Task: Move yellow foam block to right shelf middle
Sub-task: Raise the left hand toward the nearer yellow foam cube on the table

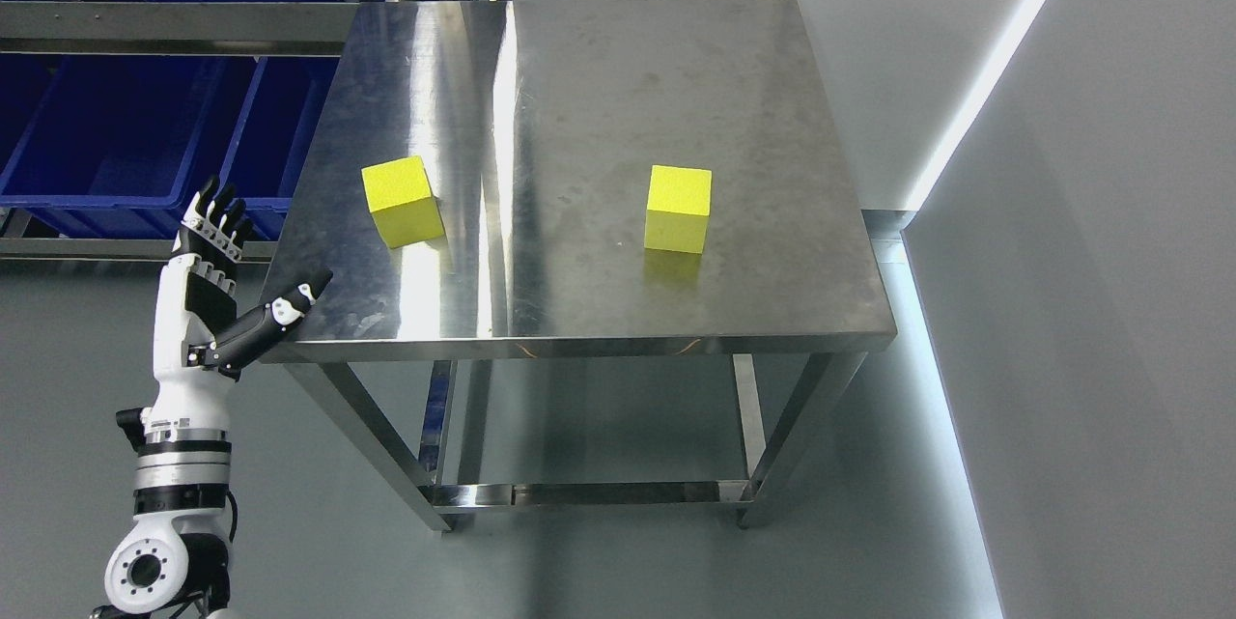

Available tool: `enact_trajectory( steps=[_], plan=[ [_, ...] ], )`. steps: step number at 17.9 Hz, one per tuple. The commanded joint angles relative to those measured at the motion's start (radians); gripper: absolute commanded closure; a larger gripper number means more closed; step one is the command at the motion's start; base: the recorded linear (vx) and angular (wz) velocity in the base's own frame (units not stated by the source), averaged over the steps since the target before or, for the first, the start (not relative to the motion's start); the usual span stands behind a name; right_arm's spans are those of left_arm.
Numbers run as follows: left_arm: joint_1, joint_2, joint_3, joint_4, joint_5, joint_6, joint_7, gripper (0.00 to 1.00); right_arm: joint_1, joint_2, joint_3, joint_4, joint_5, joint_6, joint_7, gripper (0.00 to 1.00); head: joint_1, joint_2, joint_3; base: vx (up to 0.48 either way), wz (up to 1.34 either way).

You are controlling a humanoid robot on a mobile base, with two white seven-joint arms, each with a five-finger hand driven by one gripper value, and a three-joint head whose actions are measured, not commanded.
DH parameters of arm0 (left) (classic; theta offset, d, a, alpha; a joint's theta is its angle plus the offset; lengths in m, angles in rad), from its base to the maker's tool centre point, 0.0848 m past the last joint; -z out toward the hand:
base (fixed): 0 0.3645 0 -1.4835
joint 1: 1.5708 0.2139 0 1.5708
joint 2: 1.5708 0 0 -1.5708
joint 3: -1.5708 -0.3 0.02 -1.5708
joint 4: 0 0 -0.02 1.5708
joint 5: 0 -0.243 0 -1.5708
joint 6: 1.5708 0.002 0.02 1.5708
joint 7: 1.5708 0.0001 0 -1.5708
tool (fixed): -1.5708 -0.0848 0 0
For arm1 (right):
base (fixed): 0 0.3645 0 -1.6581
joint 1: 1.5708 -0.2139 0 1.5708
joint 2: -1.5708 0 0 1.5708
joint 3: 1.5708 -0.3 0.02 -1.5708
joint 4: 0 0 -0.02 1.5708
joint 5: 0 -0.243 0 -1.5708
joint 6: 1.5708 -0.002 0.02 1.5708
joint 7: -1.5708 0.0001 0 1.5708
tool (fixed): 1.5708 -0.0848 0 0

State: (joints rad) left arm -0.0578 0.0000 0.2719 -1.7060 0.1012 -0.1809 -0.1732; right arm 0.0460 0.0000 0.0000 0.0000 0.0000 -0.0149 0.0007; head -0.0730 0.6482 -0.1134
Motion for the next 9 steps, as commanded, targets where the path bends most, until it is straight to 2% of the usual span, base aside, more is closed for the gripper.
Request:
enact_trajectory(
  steps=[1, 3, 7, 9],
  plan=[
    [0.003, 0.017, 0.009, -0.004, 0.000, 0.009, 0.000, 0.00, 0.000, -0.017, -0.006, -0.017, 0.003, 0.000, -0.001, 0.00, 0.0000, 0.000, 0.000, 0.000, 0.00],
    [0.000, 0.017, 0.009, -0.004, 0.000, 0.012, 0.000, 0.00, 0.000, -0.017, -0.006, -0.017, 0.003, 0.000, -0.001, 0.00, 0.0000, 0.000, 0.000, 0.000, 0.00],
    [-0.034, 0.017, 0.013, -0.003, 0.005, 0.090, -0.005, 0.00, 0.000, -0.017, -0.006, -0.017, 0.003, 0.000, -0.001, 0.00, 0.0000, 0.000, 0.000, 0.000, 0.00],
    [-0.072, 0.017, 0.013, 0.002, 0.067, 0.113, -0.005, 0.00, 0.000, -0.017, -0.008, -0.017, 0.003, 0.000, -0.001, 0.00, 0.0000, 0.000, 0.000, 0.000, 0.00]
  ],
)
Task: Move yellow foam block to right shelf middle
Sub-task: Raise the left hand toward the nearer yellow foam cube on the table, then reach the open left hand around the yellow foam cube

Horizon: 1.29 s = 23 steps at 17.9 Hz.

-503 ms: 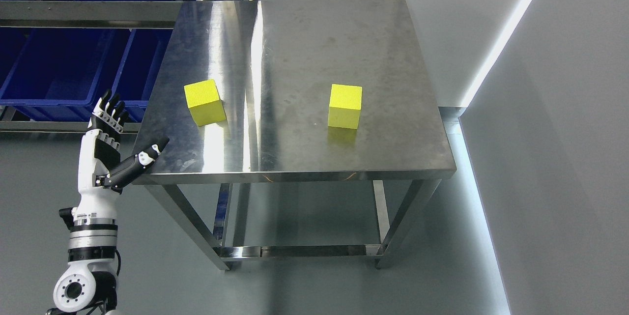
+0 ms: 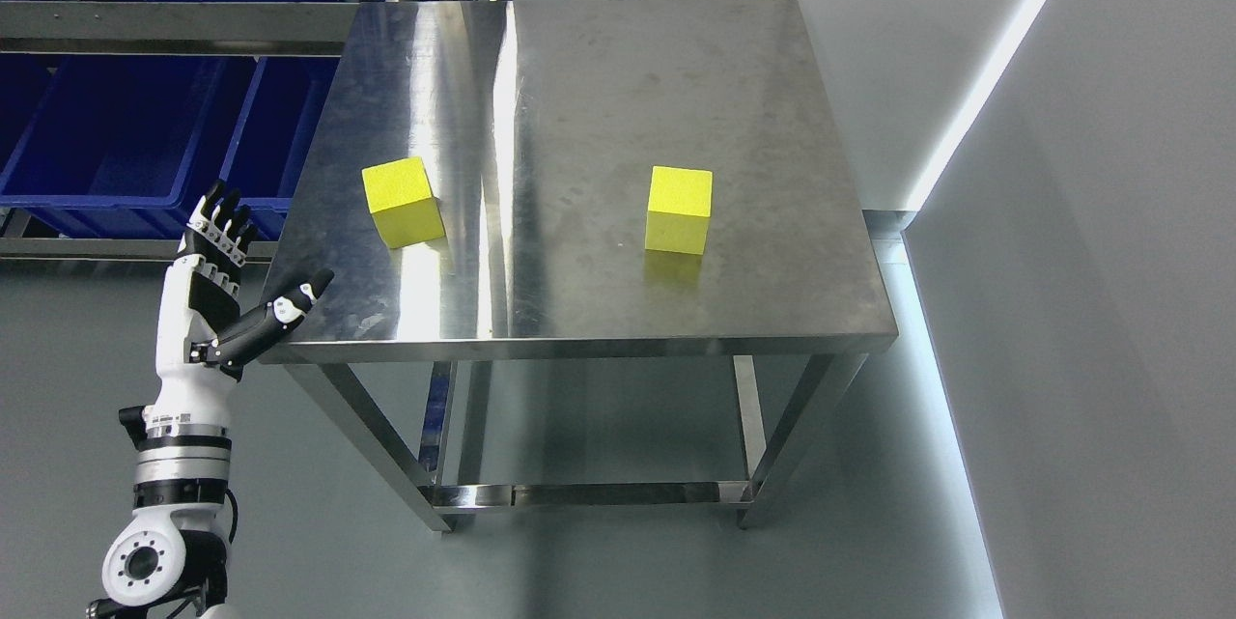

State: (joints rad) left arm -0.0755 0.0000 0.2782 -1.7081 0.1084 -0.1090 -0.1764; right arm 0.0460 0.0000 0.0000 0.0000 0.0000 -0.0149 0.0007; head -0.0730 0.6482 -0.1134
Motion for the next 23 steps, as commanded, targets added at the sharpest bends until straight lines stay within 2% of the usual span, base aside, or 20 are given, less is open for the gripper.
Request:
enact_trajectory(
  steps=[1, 5, 10, 15, 19, 23],
  plan=[
    [-0.081, 0.018, 0.012, 0.005, 0.101, 0.079, 0.002, 0.00, 0.000, -0.017, -0.008, -0.017, 0.003, 0.000, -0.001, 0.00, 0.0000, 0.000, 0.000, 0.000, 0.00],
    [-0.148, 0.018, 0.030, 0.008, 0.116, 0.136, 0.003, 0.00, 0.000, -0.017, -0.006, -0.017, 0.003, 0.000, -0.001, 0.00, 0.0000, 0.000, 0.000, 0.000, 0.00],
    [-0.194, 0.018, -0.002, 0.008, 0.106, 0.334, 0.002, 0.00, 0.000, -0.017, -0.006, -0.017, 0.003, 0.000, -0.001, 0.00, 0.0000, 0.000, 0.000, 0.000, 0.00],
    [-0.240, 0.018, -0.089, 0.010, -0.012, 0.426, 0.000, 0.00, 0.000, -0.017, -0.006, -0.017, 0.002, 0.000, -0.001, 0.00, 0.0000, 0.000, 0.000, 0.000, 0.00],
    [-0.259, 0.073, -0.177, 0.059, -0.136, 0.433, -0.002, 0.00, 0.000, -0.017, -0.008, -0.017, 0.003, 0.000, -0.001, 0.00, 0.0000, 0.000, 0.000, 0.000, 0.00],
    [-0.271, 0.123, -0.201, 0.120, -0.144, 0.428, -0.003, 0.00, 0.000, -0.017, -0.008, -0.017, 0.003, 0.000, -0.001, 0.00, 0.0000, 0.000, 0.000, 0.000, 0.00]
  ],
)
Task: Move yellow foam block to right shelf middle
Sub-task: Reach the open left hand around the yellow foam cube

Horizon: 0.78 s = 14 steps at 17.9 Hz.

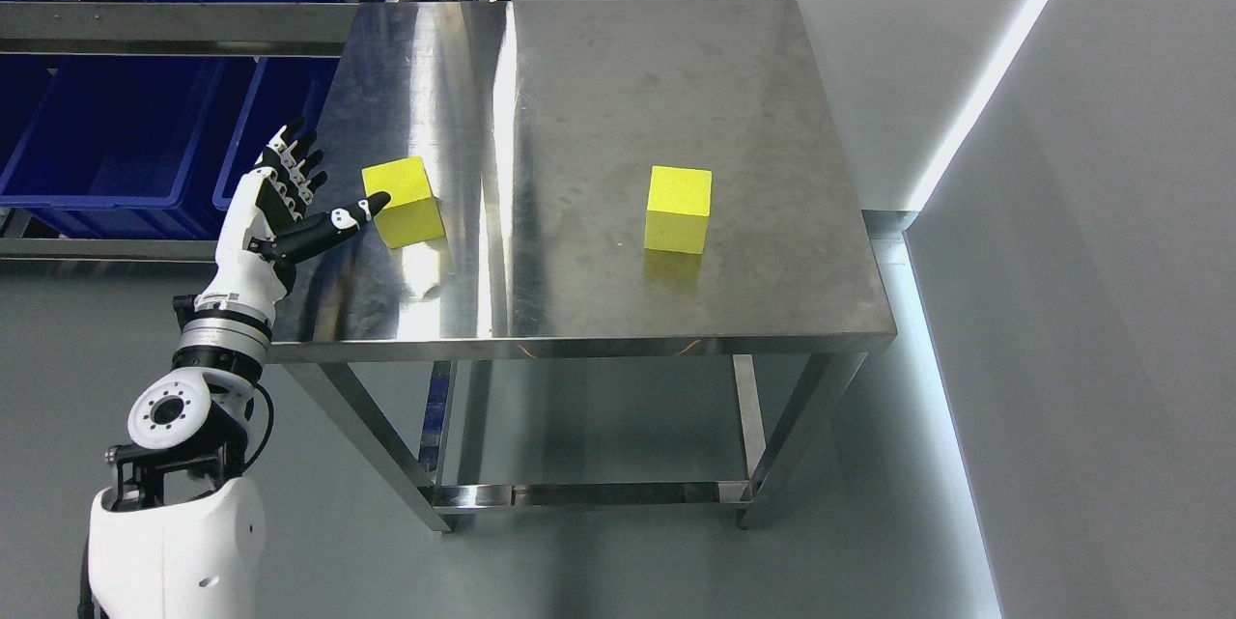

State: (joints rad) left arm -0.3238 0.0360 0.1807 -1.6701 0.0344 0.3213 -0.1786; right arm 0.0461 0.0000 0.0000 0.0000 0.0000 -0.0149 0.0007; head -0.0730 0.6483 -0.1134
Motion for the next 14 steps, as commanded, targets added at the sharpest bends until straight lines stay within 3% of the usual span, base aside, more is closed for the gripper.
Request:
enact_trajectory(
  steps=[1, 6, 14],
  plan=[
    [-0.021, 0.093, -0.104, 0.090, -0.070, -0.002, -0.001, 0.00, 0.000, -0.017, -0.006, -0.017, 0.003, 0.000, -0.001, 0.00, 0.0000, 0.000, 0.000, 0.000, 0.00],
    [-0.012, 0.099, -0.124, 0.165, -0.123, -0.082, -0.001, 0.00, 0.000, -0.017, -0.006, -0.017, 0.003, 0.000, -0.001, 0.00, 0.0000, 0.000, 0.000, 0.001, 0.00],
    [-0.014, 0.084, -0.158, 0.242, -0.122, -0.088, -0.007, 0.00, 0.000, -0.017, -0.006, -0.017, 0.002, 0.000, -0.001, 0.00, 0.0000, 0.000, 0.000, 0.001, 0.00]
  ],
)
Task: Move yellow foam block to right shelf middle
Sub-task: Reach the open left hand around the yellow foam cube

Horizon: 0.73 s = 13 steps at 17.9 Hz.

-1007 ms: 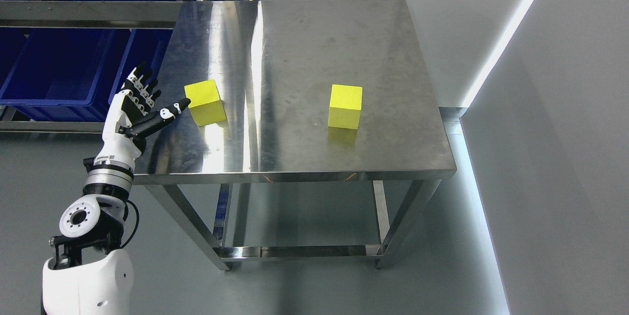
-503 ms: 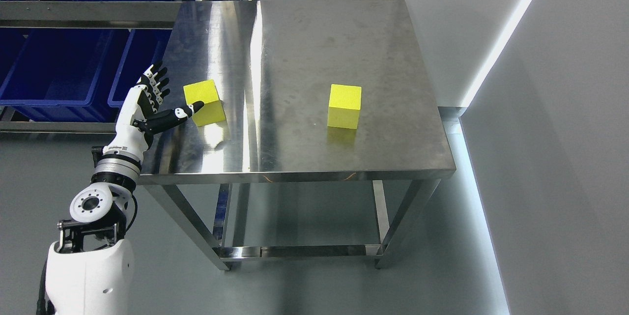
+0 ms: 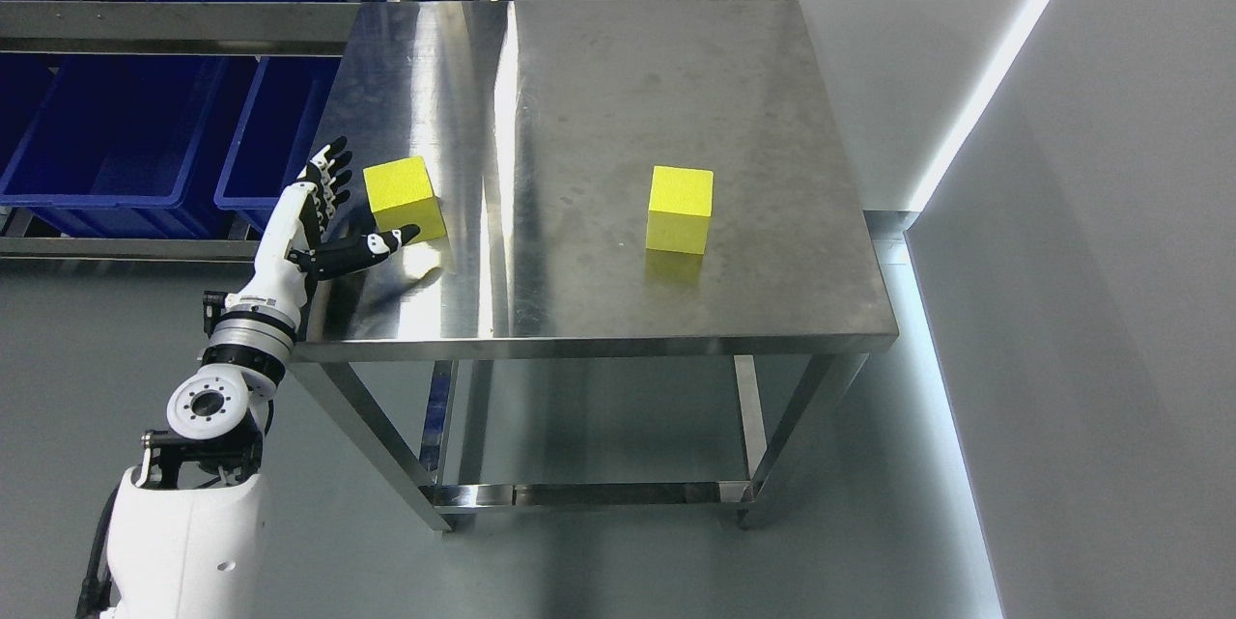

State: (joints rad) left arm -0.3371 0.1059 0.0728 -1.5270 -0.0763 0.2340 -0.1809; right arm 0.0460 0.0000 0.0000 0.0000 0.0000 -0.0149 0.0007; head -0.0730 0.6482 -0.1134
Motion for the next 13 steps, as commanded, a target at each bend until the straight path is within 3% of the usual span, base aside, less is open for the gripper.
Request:
enact_trajectory(
  steps=[1, 6, 13],
  plan=[
    [0.000, 0.008, -0.048, 0.099, -0.011, -0.001, -0.017, 0.00, 0.000, -0.017, -0.006, -0.017, 0.002, 0.000, -0.001, 0.00, 0.0000, 0.000, 0.000, 0.003, 0.01],
    [0.000, 0.003, -0.036, 0.099, -0.011, -0.001, -0.032, 0.06, 0.000, -0.017, -0.006, -0.017, 0.003, 0.000, -0.001, 0.00, 0.0000, 0.000, 0.000, 0.005, 0.03],
    [0.007, -0.029, 0.033, 0.108, -0.011, -0.057, -0.031, 0.41, 0.000, -0.017, -0.006, -0.017, 0.003, 0.000, -0.001, 0.00, 0.0000, 0.000, 0.000, 0.015, 0.04]
  ],
)
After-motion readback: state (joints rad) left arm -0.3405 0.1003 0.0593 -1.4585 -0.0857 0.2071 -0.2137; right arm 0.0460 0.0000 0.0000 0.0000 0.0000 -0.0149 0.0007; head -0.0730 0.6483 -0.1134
